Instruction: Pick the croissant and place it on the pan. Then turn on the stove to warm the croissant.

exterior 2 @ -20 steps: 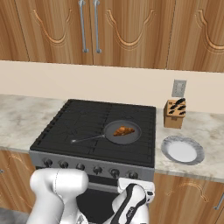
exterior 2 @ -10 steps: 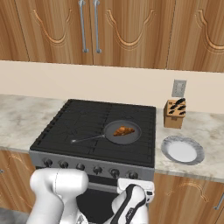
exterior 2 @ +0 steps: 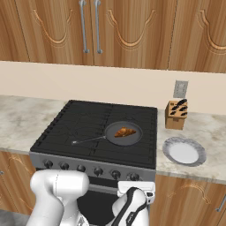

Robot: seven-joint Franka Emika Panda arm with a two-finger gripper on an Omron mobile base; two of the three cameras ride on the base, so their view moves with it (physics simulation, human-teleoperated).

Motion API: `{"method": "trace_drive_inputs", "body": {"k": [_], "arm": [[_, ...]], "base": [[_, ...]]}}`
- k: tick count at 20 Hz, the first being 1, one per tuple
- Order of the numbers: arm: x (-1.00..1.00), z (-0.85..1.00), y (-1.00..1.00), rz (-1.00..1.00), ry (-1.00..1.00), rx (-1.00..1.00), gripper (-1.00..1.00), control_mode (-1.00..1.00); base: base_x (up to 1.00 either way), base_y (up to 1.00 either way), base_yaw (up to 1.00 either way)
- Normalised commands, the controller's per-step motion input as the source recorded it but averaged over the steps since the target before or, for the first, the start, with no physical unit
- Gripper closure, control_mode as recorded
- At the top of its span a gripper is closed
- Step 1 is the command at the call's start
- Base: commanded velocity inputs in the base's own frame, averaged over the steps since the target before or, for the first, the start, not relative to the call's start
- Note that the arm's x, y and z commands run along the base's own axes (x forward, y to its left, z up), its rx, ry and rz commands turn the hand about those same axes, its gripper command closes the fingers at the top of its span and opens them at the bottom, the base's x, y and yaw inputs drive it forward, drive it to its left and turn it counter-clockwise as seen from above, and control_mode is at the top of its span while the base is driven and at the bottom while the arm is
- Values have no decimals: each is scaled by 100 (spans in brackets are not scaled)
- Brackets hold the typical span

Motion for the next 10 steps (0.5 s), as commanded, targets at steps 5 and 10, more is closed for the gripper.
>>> {"method": "trace_drive_inputs", "body": {"k": [5,10], "arm": [[7,23,0,3,0,-3,100,-100],[20,33,0,5,0,0,100,-100]], "base": [[0,0,0],[0,0,0]]}}
